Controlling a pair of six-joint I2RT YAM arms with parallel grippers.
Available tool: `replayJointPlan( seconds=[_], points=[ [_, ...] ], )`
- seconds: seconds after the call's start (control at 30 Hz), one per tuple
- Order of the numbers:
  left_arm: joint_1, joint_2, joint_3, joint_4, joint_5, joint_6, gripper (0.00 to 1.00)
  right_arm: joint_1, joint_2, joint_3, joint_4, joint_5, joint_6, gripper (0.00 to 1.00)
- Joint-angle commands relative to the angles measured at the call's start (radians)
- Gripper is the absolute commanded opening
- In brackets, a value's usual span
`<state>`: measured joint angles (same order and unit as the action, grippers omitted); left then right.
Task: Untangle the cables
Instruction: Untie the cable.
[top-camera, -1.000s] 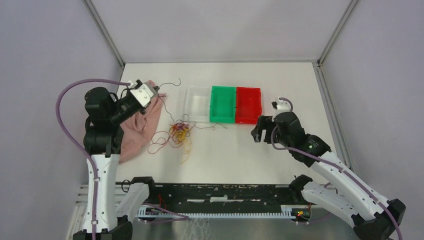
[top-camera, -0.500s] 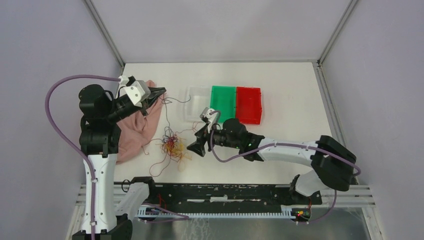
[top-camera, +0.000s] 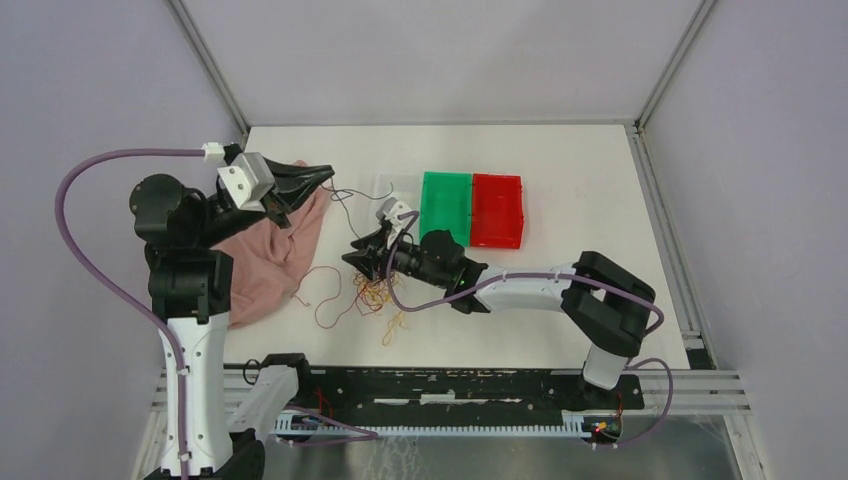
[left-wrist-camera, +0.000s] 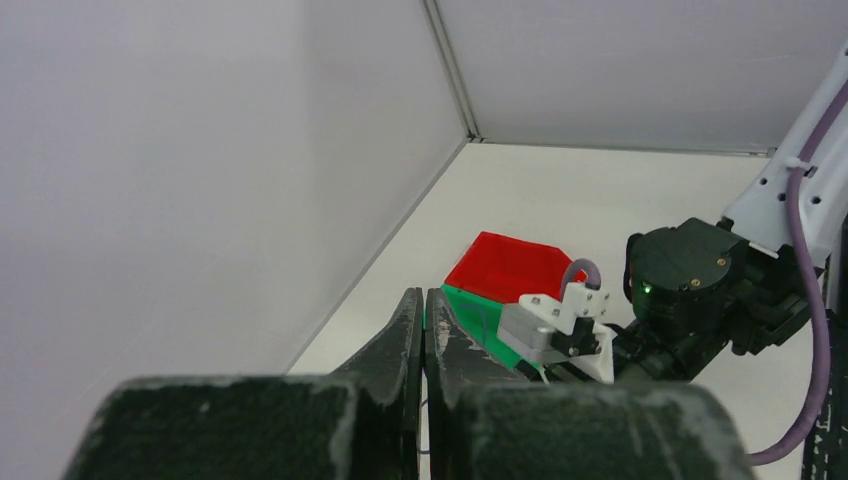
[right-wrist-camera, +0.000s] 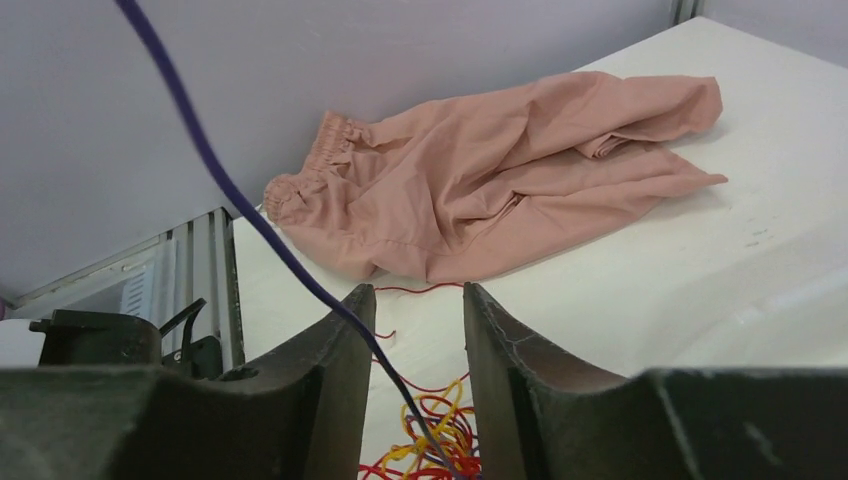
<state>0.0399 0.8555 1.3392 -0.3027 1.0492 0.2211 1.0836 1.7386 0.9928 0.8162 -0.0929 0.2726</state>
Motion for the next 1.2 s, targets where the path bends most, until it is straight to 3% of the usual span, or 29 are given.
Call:
replayJointPlan(
  seconds=[0.0, 0.3, 0.5, 0.7, 0.9, 1.0, 1.17],
  points=[
    [0.005, 0.001, 0.051, 0.198, 0.029, -0.178, 0.03, 0.002, 0.052, 0.040, 0.097, 0.000, 0.043, 0.41],
    [0.005, 0.095, 0.201, 0.491, -0.072, -0.378, 0.03, 0.001, 0.174, -0.077, 0.248, 0.071, 0.177, 0.42],
    [0.005, 0.173, 0.347, 0.627, -0.174, -0.448, 0.03, 0.001, 0.197, -0.130, 0.249, 0.116, 0.180, 0.47],
    [0.005, 0.289, 0.571, 0.695, -0.312, -0.414, 0.03, 0.007, 0.201, -0.145, 0.187, 0.162, 0.163, 0.50],
    [0.005, 0.391, 0.772, 0.762, -0.421, -0.283, 0.03, 0.009, 0.214, -0.173, 0.188, 0.200, 0.173, 0.52],
    [0.004, 0.416, 0.819, 0.787, -0.478, -0.211, 0.03, 0.010, 0.213, -0.183, 0.194, 0.213, 0.187, 0.53],
    [0.005, 0.383, 0.752, 0.730, -0.369, -0.222, 0.03, 0.009, 0.151, -0.200, 0.222, 0.218, 0.187, 0.60]
  ],
)
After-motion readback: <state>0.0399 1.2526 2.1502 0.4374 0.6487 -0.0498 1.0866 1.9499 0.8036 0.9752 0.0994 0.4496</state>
